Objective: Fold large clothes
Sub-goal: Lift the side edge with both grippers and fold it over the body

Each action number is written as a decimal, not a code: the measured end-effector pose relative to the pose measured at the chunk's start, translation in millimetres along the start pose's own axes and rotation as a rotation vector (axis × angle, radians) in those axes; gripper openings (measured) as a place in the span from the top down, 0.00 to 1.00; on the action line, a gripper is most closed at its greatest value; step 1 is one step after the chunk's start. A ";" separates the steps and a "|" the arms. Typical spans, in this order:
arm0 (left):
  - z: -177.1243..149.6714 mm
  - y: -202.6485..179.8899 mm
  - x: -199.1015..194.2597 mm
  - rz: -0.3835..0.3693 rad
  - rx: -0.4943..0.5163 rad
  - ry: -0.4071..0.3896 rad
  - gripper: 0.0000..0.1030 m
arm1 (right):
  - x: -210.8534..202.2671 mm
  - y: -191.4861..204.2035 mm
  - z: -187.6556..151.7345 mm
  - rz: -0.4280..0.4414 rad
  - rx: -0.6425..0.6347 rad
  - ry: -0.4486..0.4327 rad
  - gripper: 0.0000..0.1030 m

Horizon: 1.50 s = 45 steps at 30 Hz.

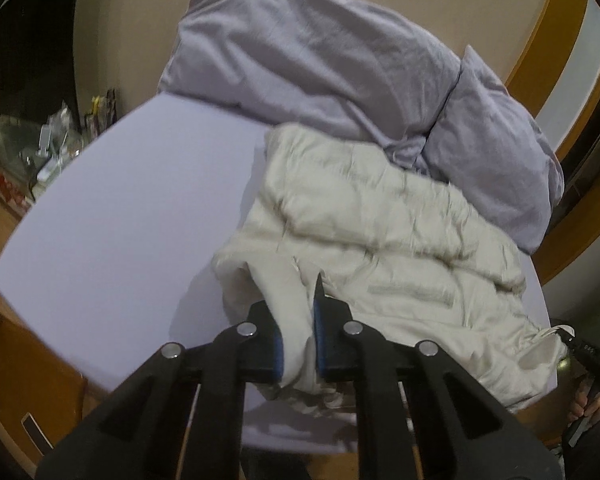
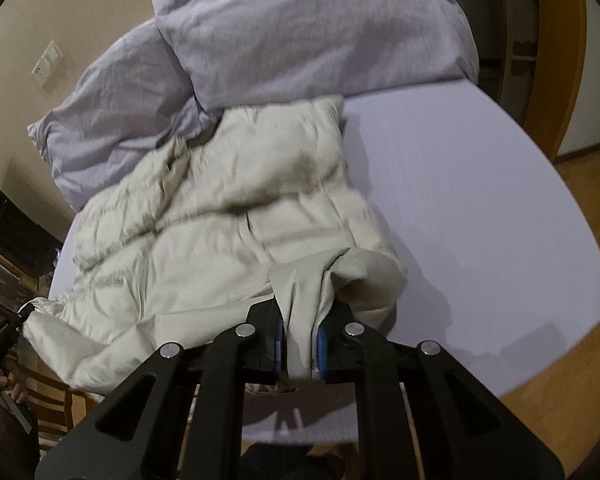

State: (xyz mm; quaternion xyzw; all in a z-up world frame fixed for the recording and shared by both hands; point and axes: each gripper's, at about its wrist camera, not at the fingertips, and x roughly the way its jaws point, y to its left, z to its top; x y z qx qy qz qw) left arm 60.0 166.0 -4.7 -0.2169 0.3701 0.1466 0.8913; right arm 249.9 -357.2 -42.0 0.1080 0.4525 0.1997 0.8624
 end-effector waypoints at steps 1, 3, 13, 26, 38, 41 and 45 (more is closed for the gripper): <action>8.8 -3.3 1.2 0.003 0.005 -0.009 0.89 | 0.1 3.4 10.2 0.003 -0.003 -0.014 0.88; 28.0 -9.8 4.9 0.006 0.015 -0.026 0.89 | 0.2 8.0 25.7 0.009 -0.010 -0.033 0.88; 111.4 -41.4 39.4 0.022 0.050 -0.076 0.89 | 30.3 32.2 106.7 0.012 -0.021 -0.085 0.88; 189.4 -62.9 125.3 0.042 0.098 -0.042 0.89 | 103.3 44.1 182.2 -0.051 0.012 -0.083 0.87; 223.7 -67.2 227.4 0.095 0.082 0.049 0.88 | 186.1 39.6 215.9 -0.148 0.028 -0.013 0.86; 226.5 -65.9 245.5 0.106 0.072 0.064 0.87 | 203.5 38.0 219.8 -0.157 0.032 0.002 0.86; 228.6 -66.0 272.1 0.130 0.059 0.078 0.86 | 222.3 39.7 223.0 -0.170 0.017 0.015 0.86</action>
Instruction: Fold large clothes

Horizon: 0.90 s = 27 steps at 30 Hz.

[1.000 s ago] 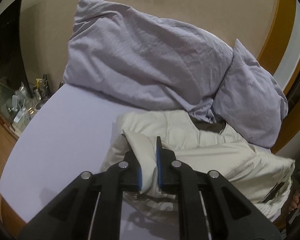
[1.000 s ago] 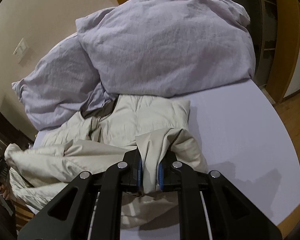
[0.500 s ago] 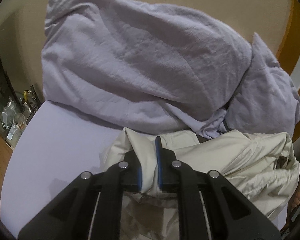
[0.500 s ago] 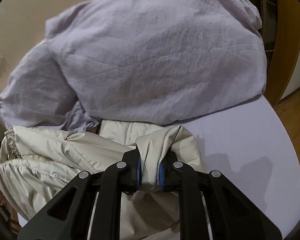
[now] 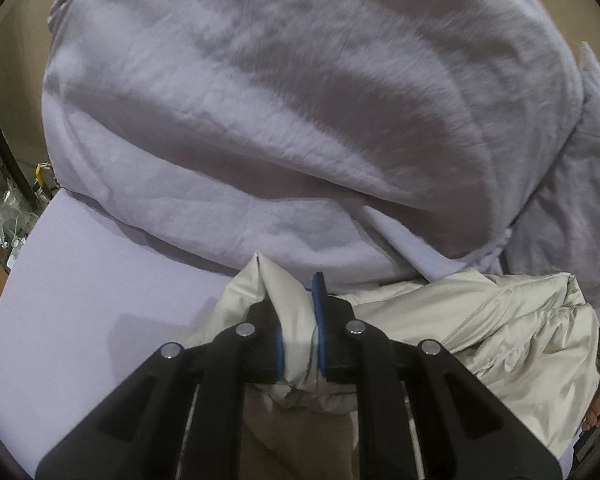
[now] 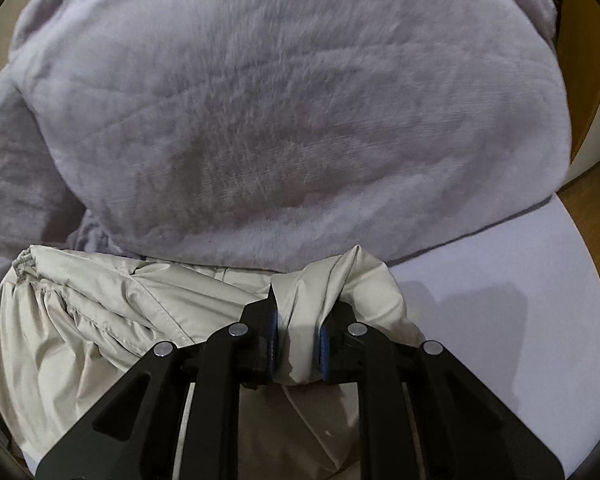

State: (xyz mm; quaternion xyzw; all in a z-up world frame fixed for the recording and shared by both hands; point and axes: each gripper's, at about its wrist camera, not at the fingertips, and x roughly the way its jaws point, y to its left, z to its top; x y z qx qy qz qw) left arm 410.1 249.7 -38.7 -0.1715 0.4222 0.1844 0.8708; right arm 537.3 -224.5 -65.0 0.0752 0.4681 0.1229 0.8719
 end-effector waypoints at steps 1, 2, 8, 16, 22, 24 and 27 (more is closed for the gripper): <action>0.5 0.1 4.4 0.005 -0.004 0.002 0.85 | 2.7 1.1 0.6 -0.001 -0.003 0.001 0.86; 0.9 0.5 7.8 0.009 -0.008 0.003 0.85 | 5.8 2.5 0.9 -0.003 -0.006 0.003 0.85; -0.7 -1.4 29.9 0.039 -0.013 0.020 0.82 | 20.4 3.3 -0.8 -0.003 0.011 0.039 0.79; -1.8 0.7 7.9 0.069 0.010 -0.030 0.23 | -22.6 -11.5 -8.9 0.024 0.060 0.007 0.43; -11.6 0.7 -30.2 0.032 0.029 -0.070 0.22 | -71.2 -8.7 -28.9 0.061 0.048 -0.047 0.30; -22.6 -5.4 -39.1 0.002 0.029 -0.068 0.20 | -81.3 0.9 -40.8 0.079 0.033 -0.047 0.29; -32.6 -21.2 -44.4 -0.042 0.031 -0.049 0.20 | -87.5 16.7 -54.6 0.110 0.007 -0.033 0.29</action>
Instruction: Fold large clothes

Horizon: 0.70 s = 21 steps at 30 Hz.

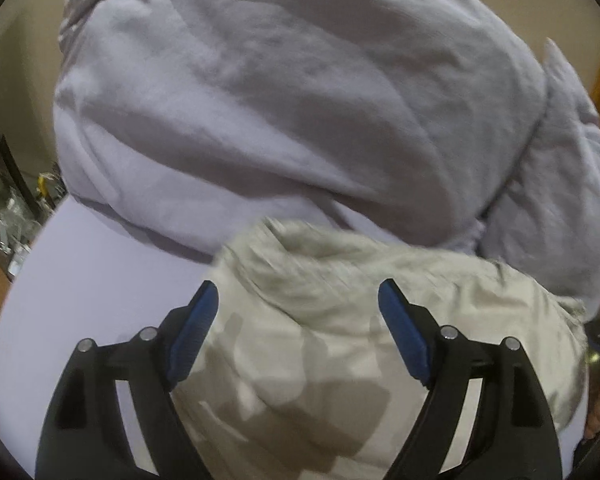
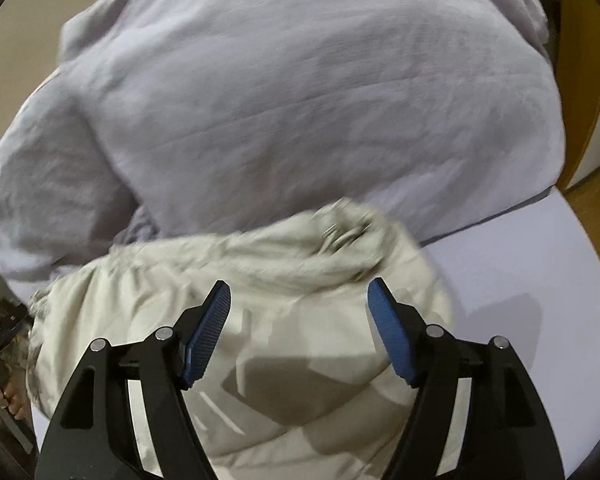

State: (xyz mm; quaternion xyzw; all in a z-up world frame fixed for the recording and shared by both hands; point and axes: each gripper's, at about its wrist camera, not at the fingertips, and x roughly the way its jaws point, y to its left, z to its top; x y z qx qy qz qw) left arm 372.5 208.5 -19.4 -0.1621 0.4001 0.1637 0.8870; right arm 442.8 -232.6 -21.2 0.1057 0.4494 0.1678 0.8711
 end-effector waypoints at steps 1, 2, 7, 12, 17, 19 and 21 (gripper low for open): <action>-5.4 -3.1 -5.3 -0.012 0.003 0.006 0.20 | -0.3 6.9 -4.3 0.006 -0.011 0.004 0.29; -12.8 -11.0 -5.9 -0.028 0.009 0.014 0.20 | -0.8 13.5 -9.2 0.014 -0.025 0.008 0.29; -33.8 -37.8 -9.0 -0.047 0.042 0.008 0.20 | 0.0 46.5 -23.0 -0.015 -0.130 0.000 0.29; -47.5 -53.5 2.1 -0.010 0.062 -0.021 0.18 | 7.2 65.0 -23.3 -0.093 -0.241 -0.019 0.29; -49.9 -50.4 30.3 0.057 0.049 -0.025 0.18 | 37.0 71.0 -35.0 -0.175 -0.308 -0.019 0.29; -51.0 -49.5 38.1 0.074 0.048 -0.034 0.18 | 44.7 70.4 -36.5 -0.187 -0.319 -0.032 0.28; -51.0 -50.5 43.3 0.086 0.058 -0.043 0.17 | 52.0 73.2 -34.9 -0.194 -0.325 -0.042 0.27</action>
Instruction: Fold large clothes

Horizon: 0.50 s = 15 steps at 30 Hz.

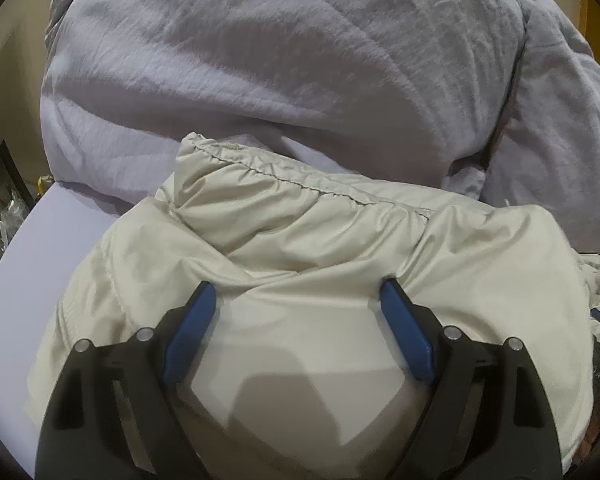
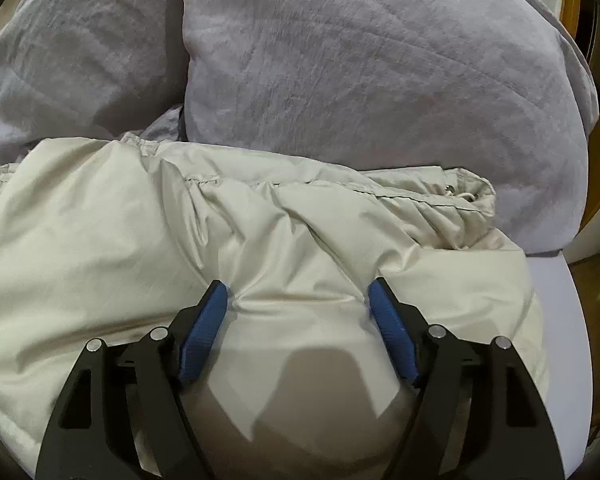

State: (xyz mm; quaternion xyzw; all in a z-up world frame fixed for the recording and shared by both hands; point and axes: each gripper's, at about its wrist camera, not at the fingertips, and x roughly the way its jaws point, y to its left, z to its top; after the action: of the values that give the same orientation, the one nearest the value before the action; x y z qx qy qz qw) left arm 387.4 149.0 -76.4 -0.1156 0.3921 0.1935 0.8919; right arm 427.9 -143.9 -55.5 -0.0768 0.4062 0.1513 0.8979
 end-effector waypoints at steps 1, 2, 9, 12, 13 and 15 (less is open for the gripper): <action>0.3 -1.2 2.9 0.007 0.005 -0.003 0.17 | 2.3 1.5 1.0 -0.002 -0.002 -0.003 0.27; 1.3 -1.9 7.1 0.012 0.006 -0.004 0.17 | 5.1 2.4 2.4 -0.005 -0.005 -0.007 0.26; 8.3 -1.1 28.8 0.024 -0.014 0.001 0.16 | 28.7 10.5 12.5 -0.001 0.006 -0.023 0.21; 9.6 2.2 36.0 0.022 -0.024 0.004 0.14 | 31.7 9.0 14.1 0.005 0.014 -0.027 0.20; 10.1 2.3 38.9 0.021 -0.027 0.006 0.13 | 33.6 9.0 14.7 0.006 0.016 -0.028 0.19; 9.2 8.2 39.7 0.019 -0.032 0.006 0.13 | 41.2 13.6 17.6 0.009 0.022 -0.031 0.18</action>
State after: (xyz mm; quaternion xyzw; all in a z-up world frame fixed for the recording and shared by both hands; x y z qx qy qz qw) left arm 414.3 169.8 -100.3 -0.1268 0.3929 0.2079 0.8868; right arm 461.5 -117.8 -75.2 -0.0627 0.3940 0.1519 0.9043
